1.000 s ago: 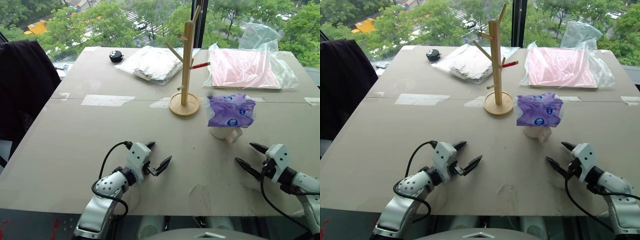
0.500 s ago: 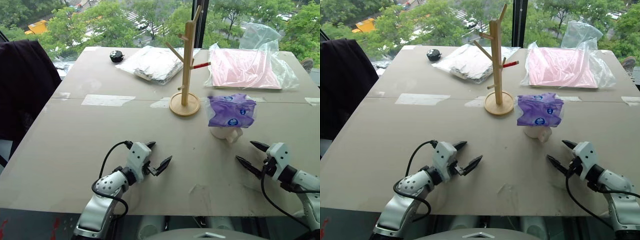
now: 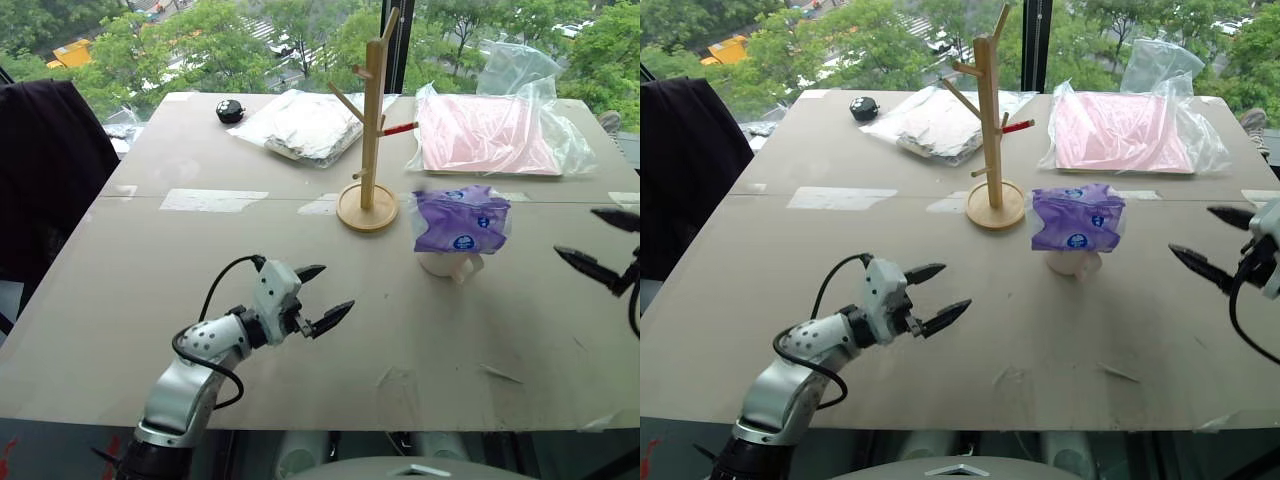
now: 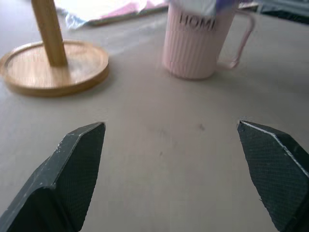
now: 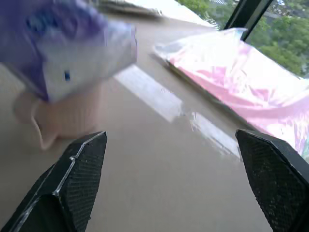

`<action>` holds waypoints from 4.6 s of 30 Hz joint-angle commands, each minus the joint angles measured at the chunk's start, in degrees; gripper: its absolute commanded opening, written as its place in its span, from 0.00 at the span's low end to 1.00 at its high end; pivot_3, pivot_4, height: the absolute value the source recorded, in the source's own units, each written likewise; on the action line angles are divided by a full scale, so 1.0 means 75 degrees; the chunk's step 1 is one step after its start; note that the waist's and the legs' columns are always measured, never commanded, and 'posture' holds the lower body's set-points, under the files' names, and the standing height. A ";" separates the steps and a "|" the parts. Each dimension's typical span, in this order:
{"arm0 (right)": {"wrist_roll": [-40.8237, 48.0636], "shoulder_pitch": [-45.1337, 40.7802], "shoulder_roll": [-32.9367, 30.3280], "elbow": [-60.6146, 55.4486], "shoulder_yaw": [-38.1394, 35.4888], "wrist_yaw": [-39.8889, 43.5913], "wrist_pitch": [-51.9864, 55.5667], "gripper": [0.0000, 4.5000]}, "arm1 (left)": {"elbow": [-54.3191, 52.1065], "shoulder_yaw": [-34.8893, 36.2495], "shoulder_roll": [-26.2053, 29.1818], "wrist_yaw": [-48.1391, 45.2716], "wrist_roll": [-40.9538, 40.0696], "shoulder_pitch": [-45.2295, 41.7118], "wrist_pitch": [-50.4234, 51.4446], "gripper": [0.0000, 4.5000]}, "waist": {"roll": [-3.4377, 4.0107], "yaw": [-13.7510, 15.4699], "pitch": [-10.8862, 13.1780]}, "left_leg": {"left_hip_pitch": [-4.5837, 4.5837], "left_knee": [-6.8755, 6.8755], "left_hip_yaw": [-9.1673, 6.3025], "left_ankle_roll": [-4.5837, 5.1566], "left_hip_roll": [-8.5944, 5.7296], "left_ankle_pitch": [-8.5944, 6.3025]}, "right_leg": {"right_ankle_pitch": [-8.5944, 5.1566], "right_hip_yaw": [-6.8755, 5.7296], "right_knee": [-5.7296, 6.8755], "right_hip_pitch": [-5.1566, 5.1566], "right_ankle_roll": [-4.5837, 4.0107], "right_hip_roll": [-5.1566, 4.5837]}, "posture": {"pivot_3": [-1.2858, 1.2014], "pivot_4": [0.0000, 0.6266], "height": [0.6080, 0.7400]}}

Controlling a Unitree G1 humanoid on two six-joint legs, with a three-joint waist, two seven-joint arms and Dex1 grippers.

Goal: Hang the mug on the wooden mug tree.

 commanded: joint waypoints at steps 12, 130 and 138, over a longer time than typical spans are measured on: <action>-0.2098 -0.0964 0.1025 -0.2777 0.2976 -0.1046 -0.0752 0.96 | -0.0836 0.0062 0.0551 -0.0558 -0.0775 0.0152 0.0313 1.00 | -0.0037 0.0091 0.0016 | -0.0041 0.0004 0.0007 -0.0001 -0.0016 -0.0001 | -0.0011 0.0001 -0.0027 -0.0019 0.0017 -0.0030 | 0.52 0.24 1.00; -0.3166 0.1613 0.6060 -0.1926 0.3107 -0.5062 0.0812 0.03 | 0.0236 -0.2011 -0.0366 -0.0137 0.1070 -0.2499 0.1311 1.00 | -0.0033 -0.0090 0.0012 | -0.0014 0.0010 -0.0054 -0.0003 -0.0043 0.0002 | -0.0011 0.0008 -0.0002 0.0009 0.0017 -0.0012 | 0.52 0.24 1.00; -0.3263 0.1002 0.5480 -0.1582 0.3068 -0.4739 0.0878 0.03 | 0.0143 -0.1980 -0.0519 0.0019 0.1063 -0.2196 0.1163 1.00 | -0.0033 -0.0123 0.0012 | -0.0013 0.0010 -0.0053 -0.0003 -0.0043 0.0002 | -0.0010 0.0010 -0.0002 0.0009 0.0017 -0.0012 | 0.52 0.24 1.00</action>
